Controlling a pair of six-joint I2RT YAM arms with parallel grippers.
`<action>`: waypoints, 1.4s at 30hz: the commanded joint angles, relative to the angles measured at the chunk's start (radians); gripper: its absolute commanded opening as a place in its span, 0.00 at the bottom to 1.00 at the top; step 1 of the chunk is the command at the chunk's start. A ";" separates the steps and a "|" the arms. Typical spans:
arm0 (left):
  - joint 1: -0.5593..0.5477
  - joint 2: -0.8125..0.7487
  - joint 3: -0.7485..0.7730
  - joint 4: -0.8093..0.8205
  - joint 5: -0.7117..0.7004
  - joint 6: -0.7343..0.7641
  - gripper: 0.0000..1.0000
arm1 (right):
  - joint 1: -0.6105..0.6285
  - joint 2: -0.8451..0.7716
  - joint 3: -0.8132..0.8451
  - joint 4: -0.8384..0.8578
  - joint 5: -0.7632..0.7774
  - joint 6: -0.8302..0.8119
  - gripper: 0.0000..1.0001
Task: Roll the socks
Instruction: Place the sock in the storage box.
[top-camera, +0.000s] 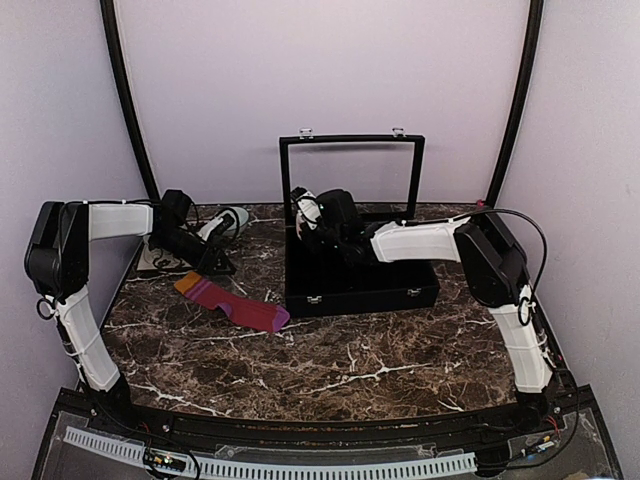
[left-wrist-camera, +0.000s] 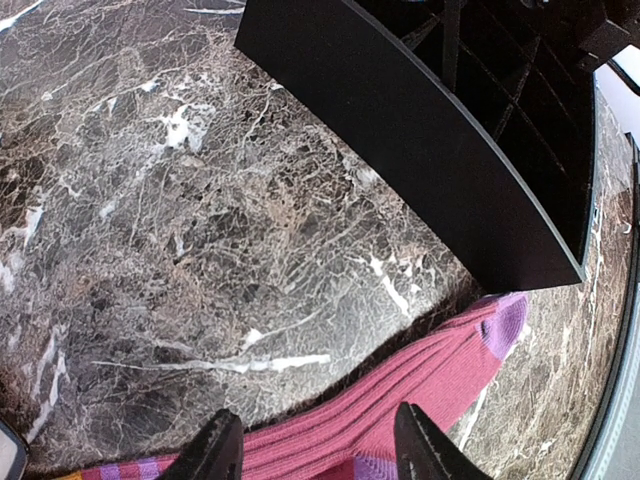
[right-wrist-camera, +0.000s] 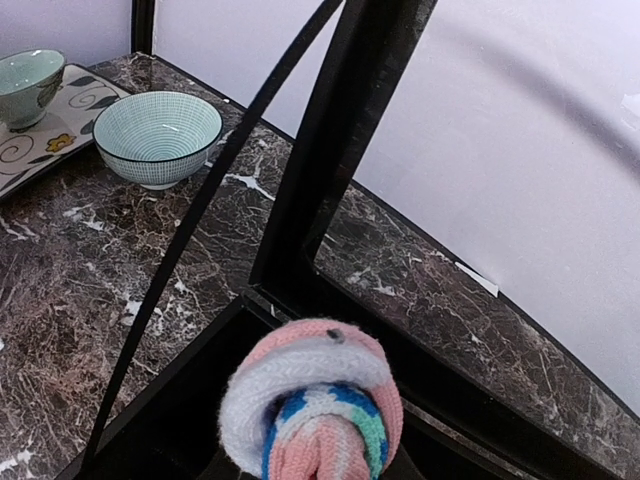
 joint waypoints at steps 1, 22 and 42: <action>0.007 -0.052 -0.015 -0.027 0.013 0.011 0.54 | 0.010 -0.014 -0.017 -0.035 -0.031 -0.001 0.00; 0.019 -0.039 -0.001 -0.029 0.021 0.003 0.52 | 0.043 -0.015 -0.149 0.068 -0.015 -0.036 0.00; 0.026 -0.035 -0.001 -0.028 0.043 -0.005 0.51 | -0.010 0.073 0.058 -0.091 -0.123 -0.043 0.00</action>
